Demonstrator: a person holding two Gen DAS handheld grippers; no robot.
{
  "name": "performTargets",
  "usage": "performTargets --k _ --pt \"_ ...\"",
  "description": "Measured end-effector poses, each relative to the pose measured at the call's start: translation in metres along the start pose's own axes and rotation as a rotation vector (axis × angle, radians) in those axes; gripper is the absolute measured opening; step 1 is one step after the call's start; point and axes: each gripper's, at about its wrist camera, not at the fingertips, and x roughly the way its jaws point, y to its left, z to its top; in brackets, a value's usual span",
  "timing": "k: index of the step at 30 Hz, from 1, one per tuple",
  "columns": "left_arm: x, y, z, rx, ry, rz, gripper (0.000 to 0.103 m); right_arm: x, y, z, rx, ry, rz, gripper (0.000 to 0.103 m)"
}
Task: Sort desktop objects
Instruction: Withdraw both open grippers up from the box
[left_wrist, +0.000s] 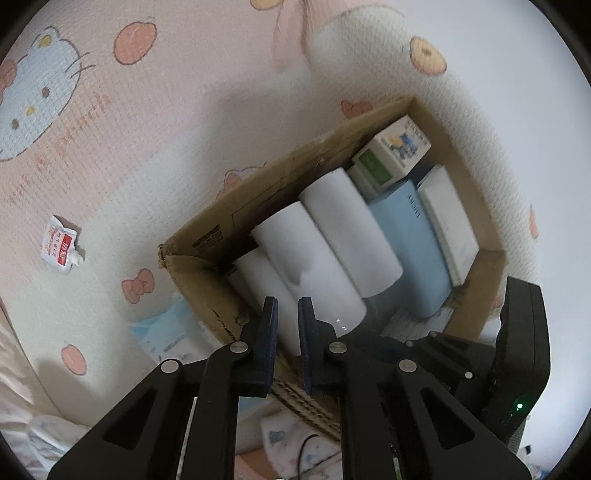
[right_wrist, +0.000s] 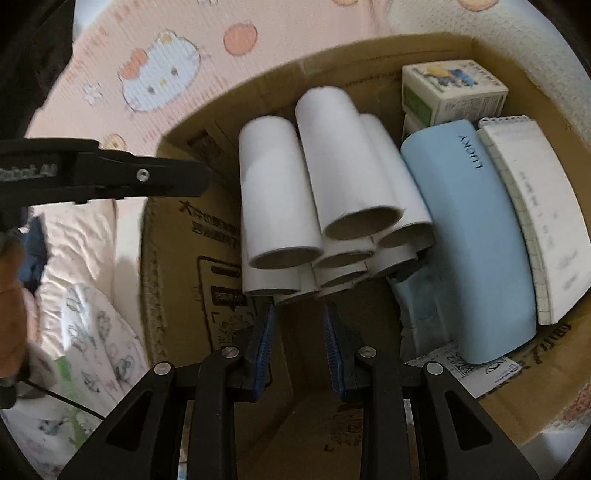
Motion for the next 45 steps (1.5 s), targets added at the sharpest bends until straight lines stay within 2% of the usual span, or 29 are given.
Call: performTargets --k 7,10,13,15,18,22,27,32,35,37,38,44,45 --pt "0.017 -0.01 0.005 0.104 0.077 0.018 0.013 0.017 0.016 0.011 -0.028 0.037 0.035 0.023" --pt "0.027 -0.015 0.008 0.143 0.127 0.034 0.013 0.019 0.011 0.015 -0.008 0.041 -0.011 0.023" --pt "0.033 -0.016 0.01 0.15 0.161 0.051 0.013 0.026 0.009 0.017 0.008 0.063 0.006 0.023" --pt "0.035 -0.013 0.011 0.142 0.167 0.042 0.012 0.03 0.009 0.018 0.015 0.076 -0.021 0.023" --pt "0.034 -0.009 0.012 0.13 0.162 0.023 0.012 0.025 0.007 0.018 0.017 0.036 -0.095 0.023" --pt "0.033 -0.009 0.01 0.127 0.155 0.026 0.012 0.02 -0.001 0.02 0.052 0.029 -0.055 0.023" --pt "0.029 -0.012 0.009 0.108 0.139 0.026 0.014 0.02 0.006 0.02 0.042 0.036 -0.06 0.023" --pt "0.008 -0.016 0.002 0.129 0.068 0.061 0.022 0.001 0.017 0.013 0.028 -0.003 -0.069 0.023" --pt "-0.009 -0.013 -0.003 0.096 0.011 0.019 0.031 -0.019 0.024 0.008 0.024 -0.046 -0.085 0.024" --pt "-0.021 -0.009 -0.007 0.077 -0.044 -0.02 0.042 -0.035 0.028 0.004 0.035 -0.081 -0.091 0.024" --pt "-0.026 -0.008 -0.009 0.07 -0.072 -0.032 0.044 -0.042 0.029 0.001 0.04 -0.097 -0.092 0.024" --pt "-0.055 0.002 -0.043 0.037 -0.311 -0.114 0.045 -0.071 0.032 -0.005 0.085 -0.17 -0.128 0.024" --pt "-0.058 0.005 -0.048 0.025 -0.341 -0.132 0.041 -0.073 0.031 -0.005 0.082 -0.177 -0.129 0.024"
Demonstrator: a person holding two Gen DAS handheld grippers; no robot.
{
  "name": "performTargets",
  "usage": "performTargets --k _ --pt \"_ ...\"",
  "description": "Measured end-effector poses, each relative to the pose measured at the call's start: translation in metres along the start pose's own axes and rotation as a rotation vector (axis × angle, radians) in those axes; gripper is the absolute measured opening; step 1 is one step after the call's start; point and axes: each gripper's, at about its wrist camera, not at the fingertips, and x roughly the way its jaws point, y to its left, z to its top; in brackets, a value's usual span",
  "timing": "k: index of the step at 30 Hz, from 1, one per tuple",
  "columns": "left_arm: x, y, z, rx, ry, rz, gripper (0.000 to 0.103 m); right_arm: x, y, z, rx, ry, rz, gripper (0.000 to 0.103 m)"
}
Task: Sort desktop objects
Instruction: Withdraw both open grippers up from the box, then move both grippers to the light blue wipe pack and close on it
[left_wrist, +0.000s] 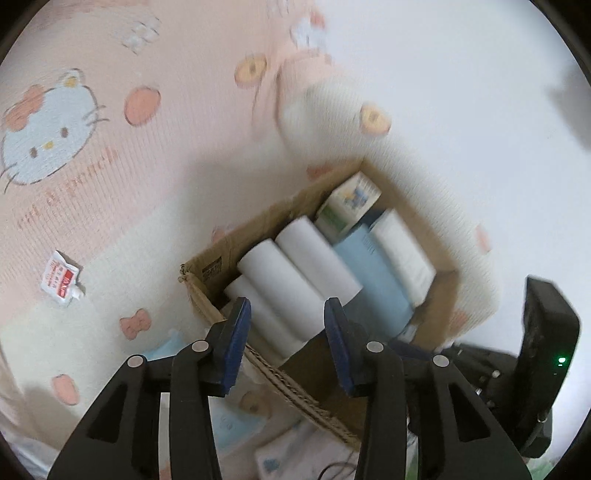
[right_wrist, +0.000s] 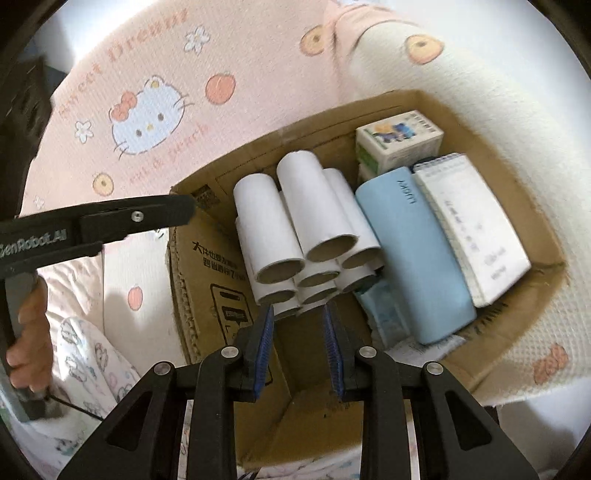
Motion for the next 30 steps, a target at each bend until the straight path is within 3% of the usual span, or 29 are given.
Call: performTargets --k 1,3,6,11,15,18,22,26,28,30 --pt "-0.006 0.004 -0.006 -0.024 -0.036 -0.022 0.025 0.002 0.013 -0.004 -0.004 -0.008 -0.001 0.024" --pt "-0.01 0.009 -0.015 -0.057 -0.058 -0.048 0.01 0.008 0.021 -0.008 -0.023 -0.025 -0.005 0.024" --pt "-0.018 0.021 -0.03 -0.108 -0.108 -0.103 0.01 0.003 0.032 -0.019 -0.046 -0.043 -0.024 0.024" --pt "-0.038 0.033 -0.067 -0.087 -0.232 -0.082 0.01 -0.015 0.042 -0.031 -0.085 -0.066 -0.026 0.024" --pt "-0.045 0.05 -0.1 -0.085 -0.274 -0.095 0.01 -0.017 0.062 -0.048 -0.149 -0.076 0.03 0.024" --pt "-0.046 0.078 -0.127 -0.128 -0.306 -0.041 0.011 -0.022 0.073 -0.061 -0.173 -0.122 0.104 0.024" --pt "-0.034 0.12 -0.151 -0.214 -0.264 -0.037 0.011 -0.024 0.094 -0.081 -0.235 -0.201 0.116 0.024" --pt "-0.02 0.157 -0.167 -0.312 -0.235 -0.048 0.013 -0.009 0.114 -0.094 -0.286 -0.199 0.134 0.024" --pt "-0.01 0.171 -0.171 -0.345 -0.2 -0.04 0.019 0.003 0.123 -0.101 -0.294 -0.175 0.16 0.024" --pt "-0.004 0.178 -0.168 -0.335 -0.164 -0.044 0.02 0.014 0.125 -0.106 -0.254 -0.161 0.151 0.024"
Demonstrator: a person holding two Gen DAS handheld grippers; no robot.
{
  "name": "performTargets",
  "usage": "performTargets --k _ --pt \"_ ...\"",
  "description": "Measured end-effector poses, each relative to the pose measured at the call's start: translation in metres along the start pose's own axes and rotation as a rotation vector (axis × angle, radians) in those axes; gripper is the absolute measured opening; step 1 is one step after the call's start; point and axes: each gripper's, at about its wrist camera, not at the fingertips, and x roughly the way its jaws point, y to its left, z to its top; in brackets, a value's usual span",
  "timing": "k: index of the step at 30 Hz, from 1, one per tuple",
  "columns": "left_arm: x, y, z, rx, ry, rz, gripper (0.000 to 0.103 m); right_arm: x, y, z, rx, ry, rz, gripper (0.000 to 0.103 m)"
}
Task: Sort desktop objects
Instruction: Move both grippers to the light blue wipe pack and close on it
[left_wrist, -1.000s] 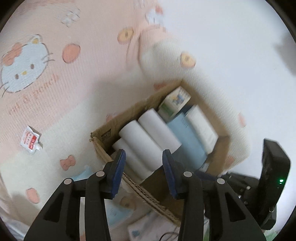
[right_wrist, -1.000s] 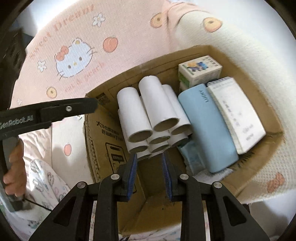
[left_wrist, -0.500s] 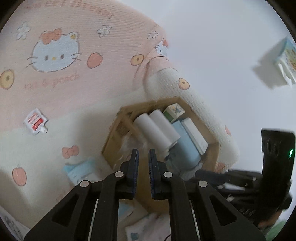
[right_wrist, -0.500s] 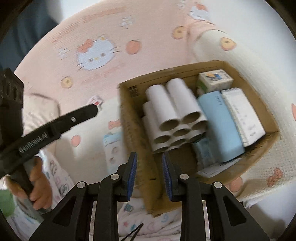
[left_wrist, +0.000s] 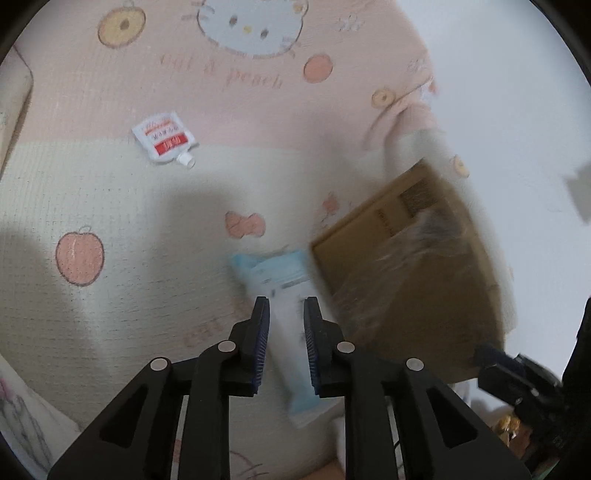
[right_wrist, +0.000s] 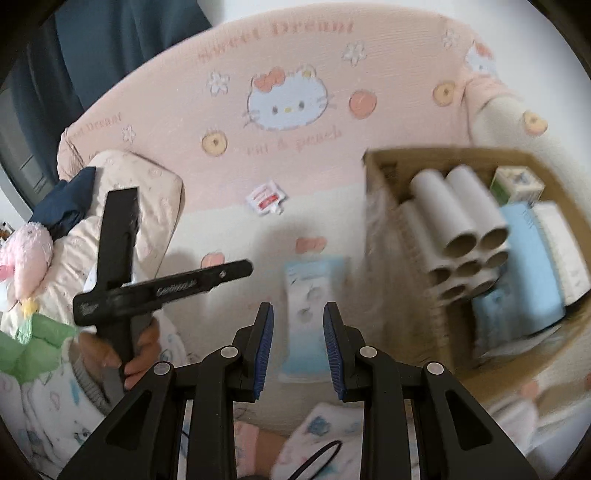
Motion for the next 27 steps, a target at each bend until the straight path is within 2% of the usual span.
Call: performTargets --k 4,6,8,9,10,14,16,18,19,22,27 --pt "0.008 0.005 0.004 -0.003 0.017 -0.054 0.02 0.021 0.0 -0.017 0.107 0.005 -0.043 0.024" --pt "0.012 0.006 0.004 -0.004 0.021 -0.06 0.02 0.032 0.006 -0.022 0.084 0.019 -0.124 0.024" --pt "0.016 0.005 0.006 0.0 0.032 -0.038 0.029 0.041 0.017 -0.026 0.005 0.035 -0.187 0.024" --pt "0.02 0.005 0.009 0.002 0.038 -0.032 0.038 0.047 0.023 -0.029 -0.035 0.045 -0.213 0.024" --pt "0.023 0.004 0.013 0.006 0.053 -0.029 0.044 0.05 0.025 -0.031 -0.047 0.053 -0.216 0.024" --pt "0.04 0.001 0.034 0.031 0.133 -0.075 0.049 0.071 0.017 -0.037 0.051 0.123 -0.156 0.025" --pt "0.05 -0.002 0.044 0.089 0.179 -0.067 0.05 0.08 0.01 -0.041 0.119 0.153 -0.14 0.034" --pt "0.059 -0.004 0.05 0.138 0.196 -0.024 0.05 0.086 0.006 -0.044 0.149 0.157 -0.16 0.066" --pt "0.066 -0.005 0.054 0.177 0.205 0.006 0.05 0.088 0.005 -0.045 0.154 0.152 -0.17 0.068" --pt "0.081 -0.003 0.059 0.21 0.229 0.022 0.05 0.096 0.004 -0.047 0.175 0.173 -0.189 0.068" --pt "0.098 0.002 0.063 0.153 0.283 -0.091 0.051 0.114 0.003 -0.052 0.214 0.242 -0.221 0.068"
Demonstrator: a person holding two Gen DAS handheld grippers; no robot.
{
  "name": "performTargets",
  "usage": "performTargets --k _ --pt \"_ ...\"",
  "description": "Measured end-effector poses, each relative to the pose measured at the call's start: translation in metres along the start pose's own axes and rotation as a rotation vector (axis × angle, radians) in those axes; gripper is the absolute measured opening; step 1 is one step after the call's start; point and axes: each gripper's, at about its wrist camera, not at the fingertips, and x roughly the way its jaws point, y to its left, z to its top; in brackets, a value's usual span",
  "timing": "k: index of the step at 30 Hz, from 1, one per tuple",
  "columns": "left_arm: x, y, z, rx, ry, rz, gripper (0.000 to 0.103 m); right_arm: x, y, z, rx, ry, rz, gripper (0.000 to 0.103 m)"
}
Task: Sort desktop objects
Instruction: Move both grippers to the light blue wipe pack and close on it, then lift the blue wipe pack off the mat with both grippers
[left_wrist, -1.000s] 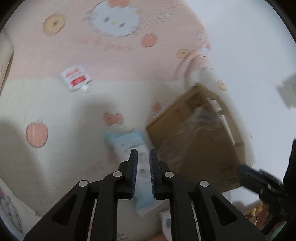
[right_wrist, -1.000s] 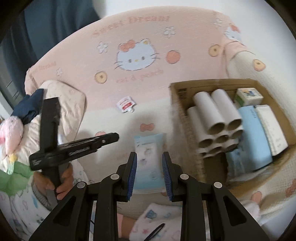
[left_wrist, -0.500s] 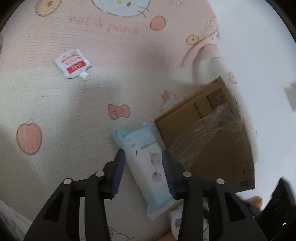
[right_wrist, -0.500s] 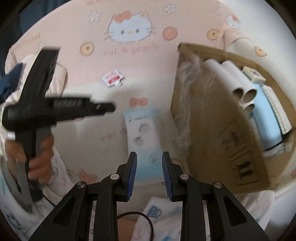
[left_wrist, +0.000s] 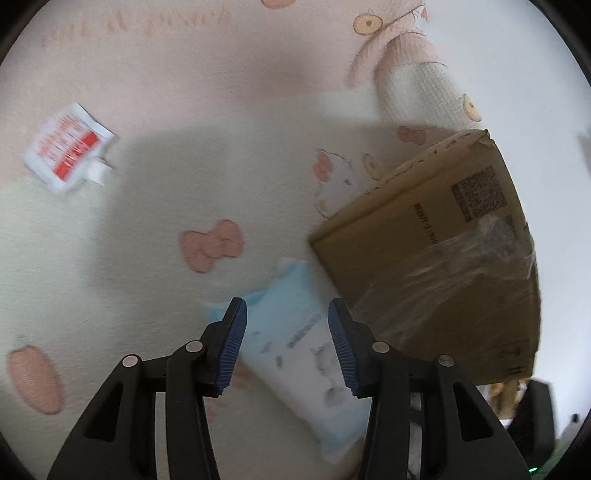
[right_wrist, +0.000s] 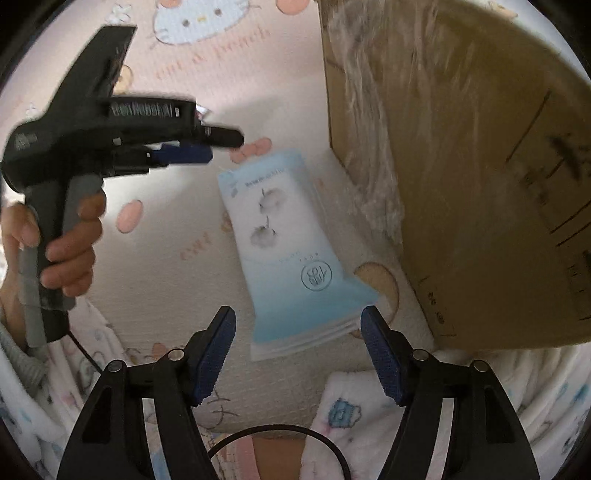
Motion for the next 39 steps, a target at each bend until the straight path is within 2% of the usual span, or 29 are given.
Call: performTargets --k 4,6,13,18,23,27,31,39 --pt "0.015 -0.001 0.0 0.039 0.032 0.059 0.051 0.015 -0.005 -0.003 0.076 0.088 0.03 0.068" --pt "0.021 -0.002 -0.001 0.044 0.053 0.06 0.051 0.021 -0.008 -0.004 0.104 0.118 0.05 0.068" --pt "0.025 -0.006 -0.007 0.081 0.074 0.133 0.051 0.041 -0.006 0.002 0.076 0.153 0.003 0.068" --pt "0.02 0.0 -0.014 0.056 0.087 0.142 0.051 0.052 -0.011 0.01 0.062 0.16 -0.006 0.068" --pt "0.012 0.011 -0.022 0.007 0.094 0.15 0.051 0.054 -0.015 0.017 0.041 0.141 -0.002 0.068" --pt "0.002 0.018 -0.031 -0.04 0.093 0.177 0.051 0.052 -0.007 0.022 -0.025 0.122 0.008 0.068" --pt "-0.009 0.034 -0.046 -0.152 0.093 0.174 0.051 0.049 0.007 0.028 -0.116 0.09 0.022 0.068" --pt "-0.032 0.058 -0.076 -0.334 0.041 0.167 0.051 0.049 0.03 0.042 -0.277 0.021 0.058 0.07"
